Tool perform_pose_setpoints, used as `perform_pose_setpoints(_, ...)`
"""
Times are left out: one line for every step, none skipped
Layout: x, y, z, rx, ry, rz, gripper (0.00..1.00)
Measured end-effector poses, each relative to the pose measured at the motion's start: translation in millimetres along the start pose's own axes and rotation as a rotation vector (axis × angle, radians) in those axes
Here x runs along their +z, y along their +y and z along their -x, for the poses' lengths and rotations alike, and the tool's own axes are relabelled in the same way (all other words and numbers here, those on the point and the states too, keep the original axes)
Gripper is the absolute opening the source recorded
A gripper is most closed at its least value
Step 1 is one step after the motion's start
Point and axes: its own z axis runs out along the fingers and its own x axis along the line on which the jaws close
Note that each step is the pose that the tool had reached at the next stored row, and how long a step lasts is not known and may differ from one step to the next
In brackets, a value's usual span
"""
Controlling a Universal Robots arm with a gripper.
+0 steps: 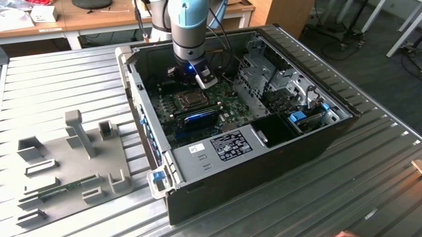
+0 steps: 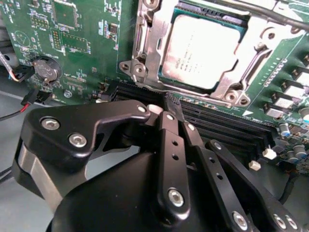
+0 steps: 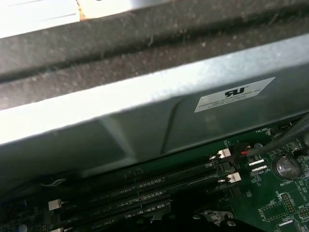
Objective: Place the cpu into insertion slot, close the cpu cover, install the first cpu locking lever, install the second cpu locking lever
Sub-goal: 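Install the first cpu locking lever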
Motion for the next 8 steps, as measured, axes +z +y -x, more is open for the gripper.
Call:
perform_pose_setpoints(0.0,0.0,0.0,0.000,0.0000,0.0000,0.10)
perform_pose_setpoints(0.0,0.0,0.0,0.000,0.0000,0.0000,0.10)
perform_pose_setpoints(0.0,0.0,0.0,0.000,0.0000,0.0000,0.10)
perform_pose_setpoints(0.0,0.0,0.0,0.000,0.0000,0.0000,0.10)
perform_pose_setpoints(0.0,0.0,0.0,0.000,0.0000,0.0000,0.10)
perform_pose_setpoints(0.0,0.0,0.0,0.000,0.0000,0.0000,0.10)
perform_pose_setpoints(-0.1,0.1,0.1,0.000,0.0000,0.0000,0.10)
perform_pose_setpoints(-0.3,0.2,0.1,0.000,0.0000,0.0001,0.10)
